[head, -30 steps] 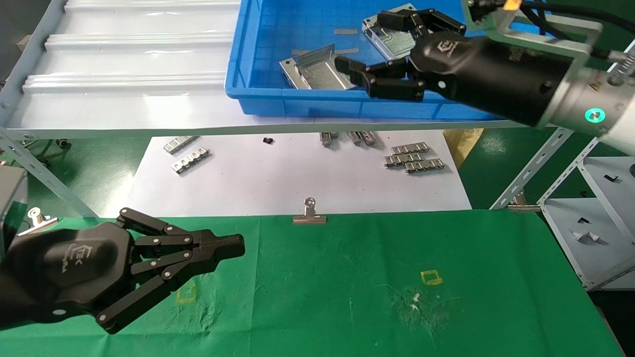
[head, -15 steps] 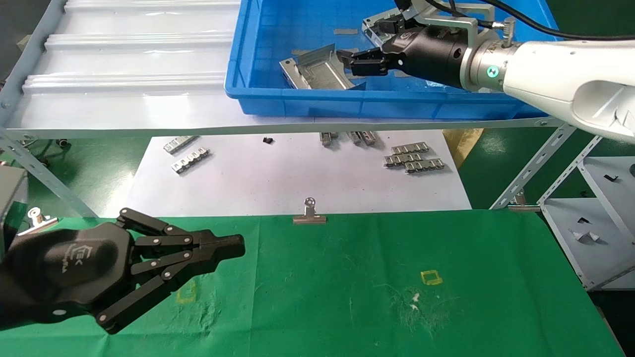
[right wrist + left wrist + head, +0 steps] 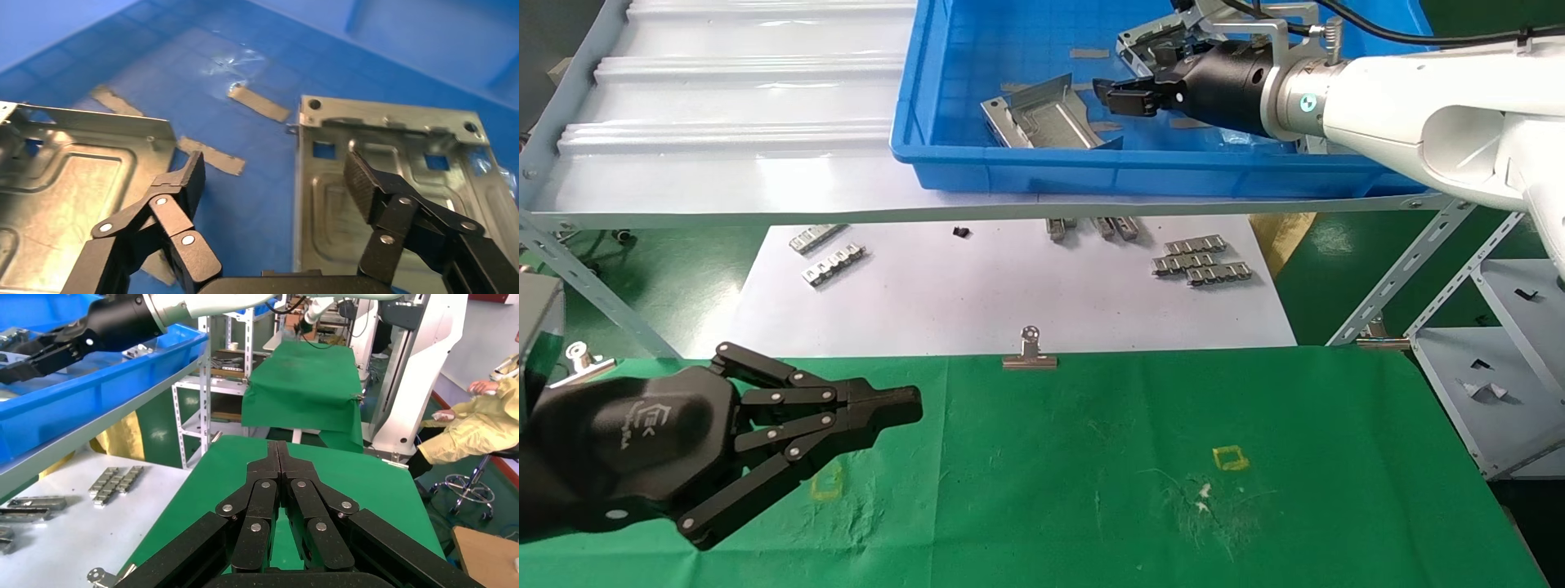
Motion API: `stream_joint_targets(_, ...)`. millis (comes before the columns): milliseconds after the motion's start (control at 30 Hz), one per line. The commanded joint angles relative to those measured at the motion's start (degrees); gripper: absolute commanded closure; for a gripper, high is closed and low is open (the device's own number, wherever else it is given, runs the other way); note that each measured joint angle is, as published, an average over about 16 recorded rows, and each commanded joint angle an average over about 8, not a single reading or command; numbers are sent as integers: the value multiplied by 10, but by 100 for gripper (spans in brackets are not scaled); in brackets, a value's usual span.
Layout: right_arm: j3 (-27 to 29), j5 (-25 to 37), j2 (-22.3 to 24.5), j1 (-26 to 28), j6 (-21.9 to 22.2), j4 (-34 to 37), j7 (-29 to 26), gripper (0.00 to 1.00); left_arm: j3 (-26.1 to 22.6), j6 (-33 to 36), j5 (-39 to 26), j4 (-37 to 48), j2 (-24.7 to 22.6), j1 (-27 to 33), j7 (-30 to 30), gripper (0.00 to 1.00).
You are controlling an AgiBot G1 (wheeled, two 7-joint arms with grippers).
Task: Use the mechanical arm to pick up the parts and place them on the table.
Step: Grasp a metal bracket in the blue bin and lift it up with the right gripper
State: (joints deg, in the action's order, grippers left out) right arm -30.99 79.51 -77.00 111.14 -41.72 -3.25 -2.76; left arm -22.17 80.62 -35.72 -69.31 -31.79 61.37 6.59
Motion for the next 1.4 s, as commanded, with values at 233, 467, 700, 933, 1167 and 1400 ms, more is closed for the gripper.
stream_joint_targets(233,-3,0,0,1,16,5,-11,100,0,0,0,0,0,0,0,100)
stream_joint_targets(467,-3,-1,3,-1,13,2,-1,100,0,0,0,0,0,0,0,100)
stream_joint_targets(700,-6,1,4,-4,6,2,17,100,0,0,0,0,0,0,0,99)
stream_joint_targets(933,-6,0,4,-5,16,-1,41,100,0,0,0,0,0,0,0,30)
stream_joint_targets(1167,-8,0,2,-2,27,-9,60,100,0,0,0,0,0,0,0,0)
stream_joint_targets(1400,-3,-11,24,18,-57,-29,81,100,0,0,0,0,0,0,0,0)
